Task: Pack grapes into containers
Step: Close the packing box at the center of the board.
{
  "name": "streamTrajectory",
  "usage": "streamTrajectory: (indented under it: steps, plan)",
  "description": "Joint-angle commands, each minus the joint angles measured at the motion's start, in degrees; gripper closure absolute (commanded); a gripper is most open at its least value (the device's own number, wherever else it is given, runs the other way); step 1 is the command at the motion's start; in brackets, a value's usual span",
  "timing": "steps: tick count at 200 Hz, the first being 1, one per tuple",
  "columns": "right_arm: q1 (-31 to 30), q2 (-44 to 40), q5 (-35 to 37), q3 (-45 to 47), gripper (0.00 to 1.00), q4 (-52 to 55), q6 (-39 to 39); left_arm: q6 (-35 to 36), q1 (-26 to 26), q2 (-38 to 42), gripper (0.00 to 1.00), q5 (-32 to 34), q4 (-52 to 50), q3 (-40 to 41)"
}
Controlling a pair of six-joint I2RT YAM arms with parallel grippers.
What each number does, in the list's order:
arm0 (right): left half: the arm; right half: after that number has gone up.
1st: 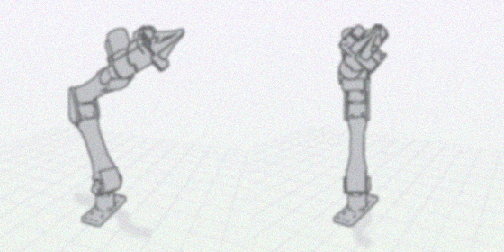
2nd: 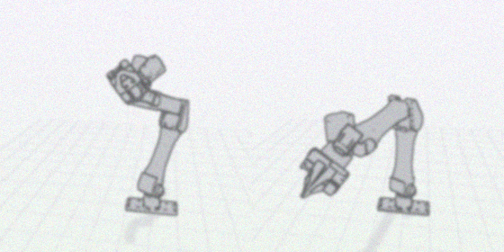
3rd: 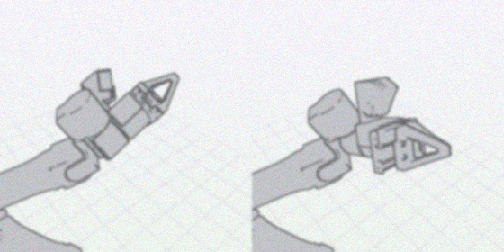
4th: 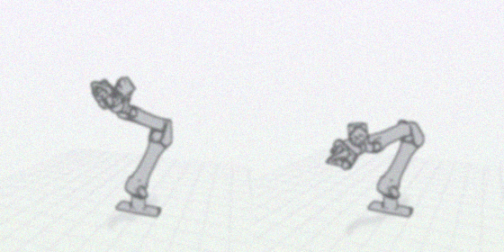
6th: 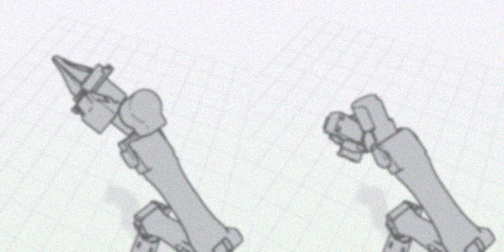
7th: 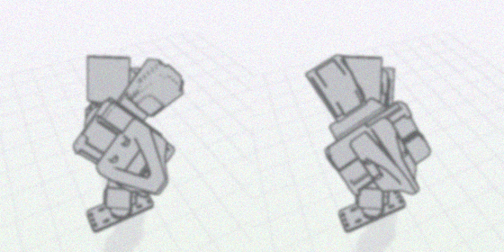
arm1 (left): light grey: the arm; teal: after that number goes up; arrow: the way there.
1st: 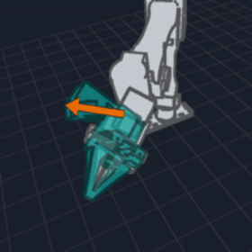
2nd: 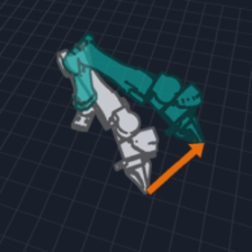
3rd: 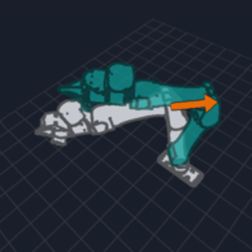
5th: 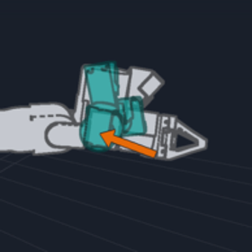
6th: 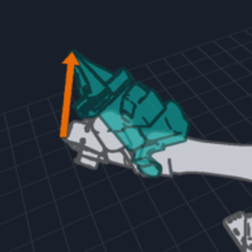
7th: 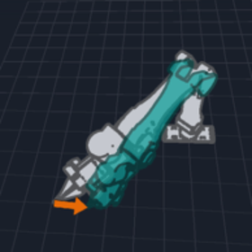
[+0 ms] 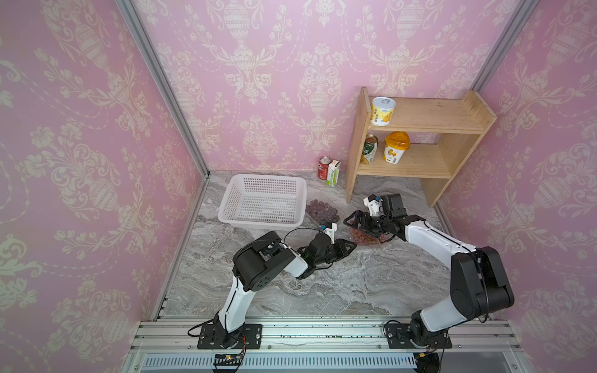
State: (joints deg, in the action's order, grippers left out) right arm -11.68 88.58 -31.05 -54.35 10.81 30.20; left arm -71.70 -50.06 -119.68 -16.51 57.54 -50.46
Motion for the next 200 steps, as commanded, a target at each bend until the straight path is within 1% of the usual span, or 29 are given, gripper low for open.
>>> streamTrajectory:
  steps: [1,20,49,58,93,107,152,178,200]
  plan:
    - [-0.1,-0.3,0.3,1.3,0.05,1.0,1.0,-0.3,-0.2,-1.3,0.74,1.0,-0.9,-2.1]
    - [-0.1,-0.2,0.3,1.3,0.05,0.8,1.1,-0.3,-0.3,-1.6,0.78,1.2,-0.9,-2.6]
    - [-0.1,0.0,0.1,1.6,0.05,0.5,1.1,-0.1,-0.3,-1.6,0.81,1.6,-1.4,-2.6]
    - [-0.1,0.0,0.1,1.7,0.05,0.4,1.3,-0.1,-0.3,-1.8,0.85,1.6,-1.4,-2.7]
    - [-0.1,-0.2,0.1,2.1,0.05,0.1,1.3,-0.4,-0.4,-2.6,0.86,1.8,-1.1,-3.2]
    - [-0.1,-0.3,0.1,2.3,0.05,0.0,1.4,-0.2,-0.4,-2.6,0.88,1.8,-1.4,-3.3]
    - [0.0,-0.5,0.1,2.8,0.05,-0.3,1.6,-0.1,-0.4,-2.8,0.92,1.7,-1.7,-3.7]
    - [-0.1,-0.6,0.1,2.7,0.05,0.1,1.4,0.0,-0.4,-2.9,0.98,1.6,-2.1,-3.9]
    - [-0.1,-0.7,0.2,2.4,0.05,0.6,1.2,0.2,-0.4,-3.2,1.00,1.5,-2.3,-4.1]
